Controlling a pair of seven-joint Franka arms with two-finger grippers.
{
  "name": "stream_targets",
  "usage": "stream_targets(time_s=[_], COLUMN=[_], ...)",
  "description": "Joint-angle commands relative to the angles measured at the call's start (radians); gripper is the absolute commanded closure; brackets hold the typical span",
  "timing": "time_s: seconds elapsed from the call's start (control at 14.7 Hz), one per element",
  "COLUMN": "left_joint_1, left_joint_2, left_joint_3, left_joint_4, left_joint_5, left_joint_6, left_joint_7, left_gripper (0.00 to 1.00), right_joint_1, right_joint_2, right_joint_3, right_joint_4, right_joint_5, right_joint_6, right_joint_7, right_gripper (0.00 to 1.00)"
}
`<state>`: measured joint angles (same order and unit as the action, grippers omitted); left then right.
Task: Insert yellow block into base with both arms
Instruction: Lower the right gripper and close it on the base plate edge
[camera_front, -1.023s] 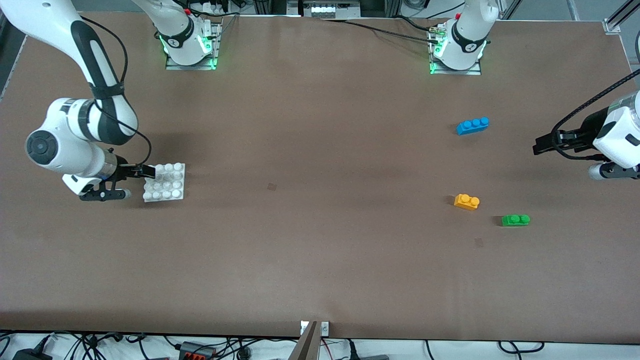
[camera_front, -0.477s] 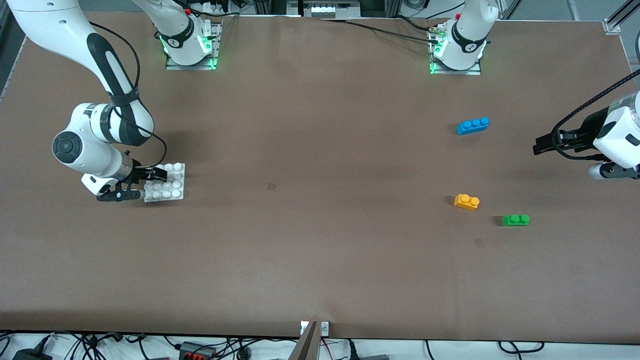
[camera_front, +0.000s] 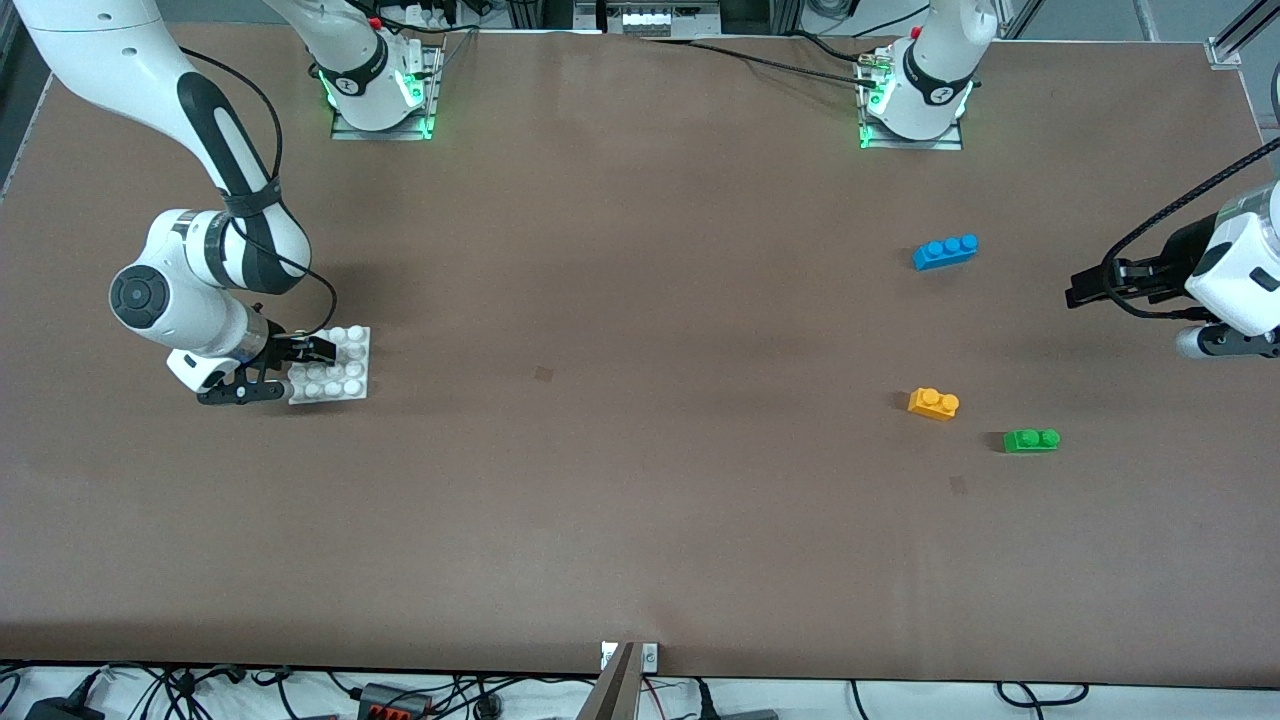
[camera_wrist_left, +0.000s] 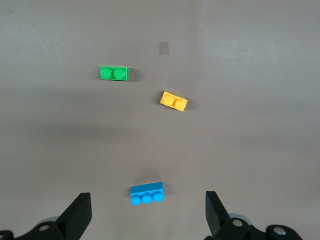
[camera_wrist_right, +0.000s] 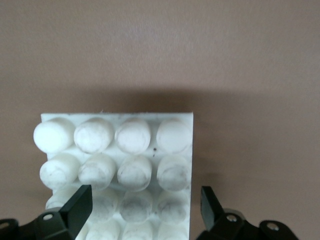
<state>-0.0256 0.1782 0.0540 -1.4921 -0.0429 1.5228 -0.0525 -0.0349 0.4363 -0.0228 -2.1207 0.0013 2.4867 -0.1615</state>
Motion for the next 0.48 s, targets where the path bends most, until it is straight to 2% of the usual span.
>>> stream_targets(time_s=[0.0,0.27,0.41], left_joint_1=[0.006,0.006,0.007], left_joint_2=[-0.017,-0.017,-0.017], left_joint_3=[0.003,0.004,0.004], left_joint_4=[-0.011,-0.011,-0.011], left_joint_5=[-0.023,-0.025,-0.025], left_joint_6=[-0.010,-0.010,-0.010], left_joint_7=[0.025,0.025,0.025], left_gripper=[0.00,0.00,0.00], right_joint_1=[-0.016,-0.016,-0.016], right_joint_2=[0.012,0.012,0.013], right_joint_3=[0.001,0.001,0.001], right_joint_4=[-0.008,-0.008,-0.008], right_joint_5=[0.014,0.014,0.014], right_joint_6=[0.032,0.032,0.031], right_joint_7=[-0.055,-0.055,-0.055], right_gripper=[0.19,0.43,0.49])
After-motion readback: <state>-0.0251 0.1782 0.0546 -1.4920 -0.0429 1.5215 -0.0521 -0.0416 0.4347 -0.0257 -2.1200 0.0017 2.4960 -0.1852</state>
